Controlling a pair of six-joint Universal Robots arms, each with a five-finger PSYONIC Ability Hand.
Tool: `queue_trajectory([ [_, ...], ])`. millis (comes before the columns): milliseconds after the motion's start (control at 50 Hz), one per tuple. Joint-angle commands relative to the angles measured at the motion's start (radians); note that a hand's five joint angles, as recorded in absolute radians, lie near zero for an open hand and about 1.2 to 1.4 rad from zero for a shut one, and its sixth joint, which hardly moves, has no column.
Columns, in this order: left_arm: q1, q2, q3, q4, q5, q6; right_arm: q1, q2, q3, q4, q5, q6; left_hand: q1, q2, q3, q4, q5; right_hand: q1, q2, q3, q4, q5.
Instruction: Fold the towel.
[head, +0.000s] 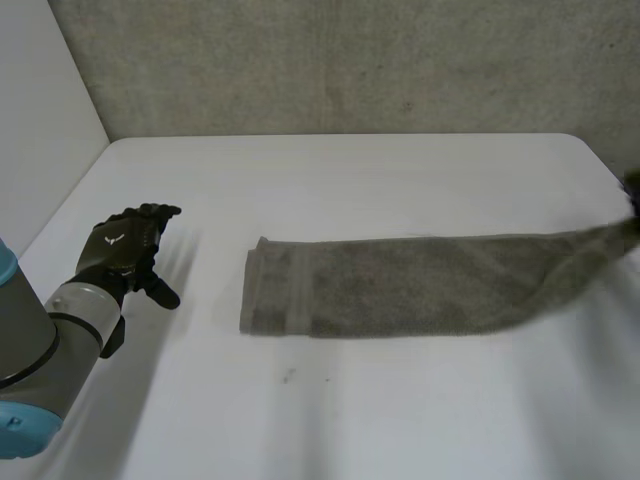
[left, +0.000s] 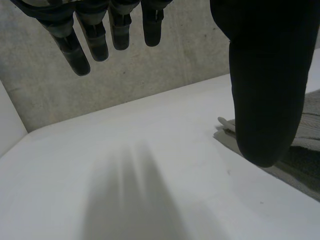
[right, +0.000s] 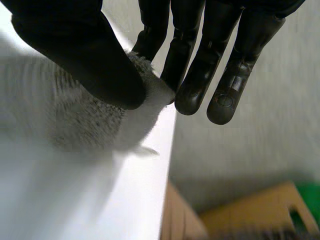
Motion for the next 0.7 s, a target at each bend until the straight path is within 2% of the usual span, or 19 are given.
queue_trajectory([
  [20, 0.000, 0.003, -0.003, 0.000, 0.000, 0.000, 0.277, -0.004, -0.086, -0.007, -0.009, 0.084, 0.005, 0.010, 0.005, 0.007, -0.023, 0.042, 0.218, 0.211, 0.204, 0.236],
  [60, 0.000, 0.006, -0.003, 0.000, 0.000, 0.000, 0.431, 0.033, -0.129, -0.019, -0.012, 0.100, 0.005, 0.010, 0.005, 0.007, -0.023, 0.042, 0.218, 0.211, 0.204, 0.236],
  [80, 0.000, 0.006, -0.003, 0.000, 0.000, 0.000, 0.432, 0.033, -0.129, -0.020, -0.012, 0.100, 0.005, 0.010, 0.005, 0.007, -0.023, 0.042, 0.218, 0.211, 0.204, 0.236],
  [120, 0.001, 0.006, -0.003, 0.000, 0.000, 0.000, 0.577, 0.094, -0.172, -0.052, -0.013, 0.095, 0.005, 0.010, 0.005, 0.007, -0.023, 0.042, 0.218, 0.211, 0.204, 0.236],
  [140, 0.001, 0.006, -0.003, 0.000, 0.000, 0.000, 0.578, 0.094, -0.172, -0.052, -0.013, 0.095, 0.005, 0.010, 0.005, 0.007, -0.023, 0.042, 0.218, 0.211, 0.204, 0.236],
  [160, 0.001, 0.006, -0.003, 0.000, 0.000, 0.000, 0.647, 0.129, -0.193, -0.072, -0.016, 0.093, 0.005, 0.010, 0.005, 0.007, -0.023, 0.042, 0.218, 0.211, 0.204, 0.236],
  [180, 0.001, 0.006, -0.003, 0.000, 0.000, 0.000, 0.648, 0.130, -0.193, -0.072, -0.016, 0.093, 0.005, 0.010, 0.005, 0.007, -0.023, 0.042, 0.218, 0.211, 0.204, 0.236],
  [220, 0.001, 0.006, -0.003, 0.000, 0.000, 0.000, 0.738, 0.204, -0.228, -0.096, -0.018, 0.090, 0.005, 0.010, 0.005, 0.007, -0.023, 0.042, 0.218, 0.211, 0.204, 0.236],
  [300, 0.001, 0.006, -0.005, 0.000, 0.000, 0.000, 0.805, 0.283, -0.259, -0.101, -0.029, 0.090, 0.005, 0.010, 0.005, 0.007, -0.023, 0.042, 0.218, 0.211, 0.204, 0.236],
  [400, 0.001, 0.006, -0.005, 0.000, 0.000, 0.000, 0.909, 0.399, -0.265, -0.098, -0.108, 0.090, 0.005, 0.010, 0.005, 0.007, -0.023, 0.042, 0.218, 0.211, 0.204, 0.236],
  [540, 0.001, 0.006, -0.008, 0.002, 0.000, 0.000, 0.917, 0.395, -0.252, -0.090, -0.136, 0.097, 0.005, 0.010, 0.005, 0.007, -0.023, 0.042, 0.218, 0.211, 0.204, 0.236],
  [560, 0.000, 0.006, -0.008, 0.002, 0.000, 0.000, 0.915, 0.375, -0.246, -0.089, -0.135, 0.101, 0.005, 0.010, 0.005, 0.007, -0.023, -0.320, -0.144, -0.152, -0.158, -0.126],
  [580, 0.000, 0.006, -0.008, 0.002, 0.000, 0.000, 0.915, 0.375, -0.246, -0.089, -0.135, 0.101, 0.005, 0.010, 0.005, 0.007, -0.023, -0.324, -0.148, -0.155, -0.162, -0.129],
  [600, 0.000, 0.008, -0.006, 0.002, 0.000, 0.000, 0.912, 0.354, -0.241, -0.087, -0.125, 0.104, 0.005, 0.010, 0.005, 0.007, -0.023, -1.015, -0.840, -0.847, -0.854, -0.821],
  [620, -0.002, 0.008, -0.006, 0.002, 0.000, 0.000, 0.909, 0.323, -0.230, -0.084, -0.116, 0.110, 0.005, 0.010, 0.005, 0.007, -0.023, -1.179, -1.004, -1.011, -1.018, -0.985],
  [700, -0.008, 0.008, 0.000, 0.002, 0.000, 0.000, 0.887, 0.252, -0.193, -0.079, -0.093, 0.138, 0.005, 0.010, 0.005, 0.007, -0.023, -1.179, -1.004, -1.011, -1.018, -0.985],
])
